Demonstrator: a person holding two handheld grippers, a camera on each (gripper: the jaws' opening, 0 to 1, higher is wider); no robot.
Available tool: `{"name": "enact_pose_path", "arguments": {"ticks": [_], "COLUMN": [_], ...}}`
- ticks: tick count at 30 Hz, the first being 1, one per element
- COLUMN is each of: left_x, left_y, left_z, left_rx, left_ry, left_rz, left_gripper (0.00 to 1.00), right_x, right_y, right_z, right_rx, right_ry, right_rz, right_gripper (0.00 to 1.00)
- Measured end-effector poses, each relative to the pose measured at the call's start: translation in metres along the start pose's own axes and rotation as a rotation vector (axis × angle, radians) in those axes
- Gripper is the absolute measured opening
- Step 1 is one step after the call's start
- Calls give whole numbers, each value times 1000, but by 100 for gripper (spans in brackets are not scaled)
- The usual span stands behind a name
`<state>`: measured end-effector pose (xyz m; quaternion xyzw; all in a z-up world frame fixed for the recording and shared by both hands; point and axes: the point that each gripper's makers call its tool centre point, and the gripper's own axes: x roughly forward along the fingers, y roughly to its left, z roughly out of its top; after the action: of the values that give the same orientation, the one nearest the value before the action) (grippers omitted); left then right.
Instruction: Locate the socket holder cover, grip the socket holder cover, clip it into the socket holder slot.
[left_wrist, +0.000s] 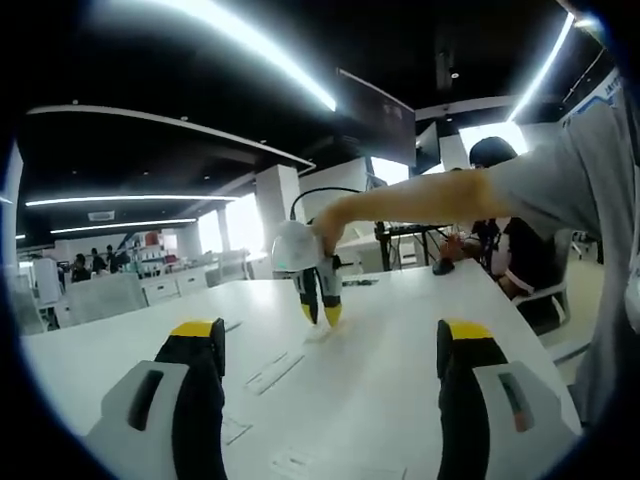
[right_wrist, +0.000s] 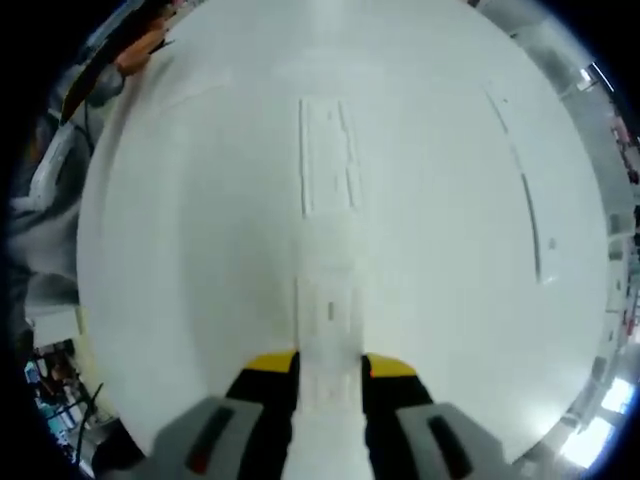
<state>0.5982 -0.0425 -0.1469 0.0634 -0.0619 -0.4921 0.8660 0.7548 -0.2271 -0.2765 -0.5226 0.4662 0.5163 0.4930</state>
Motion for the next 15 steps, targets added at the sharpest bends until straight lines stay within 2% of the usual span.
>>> {"name": "enact_pose_path", "arguments": {"ticks": [15], "left_x": [2], "left_y": [2], "left_z": [-5], "left_rx": [2], "left_ry": [14], "left_rz": [9], "left_gripper": [86], "right_x": [4], "right_y": [-12], "right_z": [-5], "right_rx": [6], "right_ry": [10], "right_rz": [6], "right_gripper": [26]}}
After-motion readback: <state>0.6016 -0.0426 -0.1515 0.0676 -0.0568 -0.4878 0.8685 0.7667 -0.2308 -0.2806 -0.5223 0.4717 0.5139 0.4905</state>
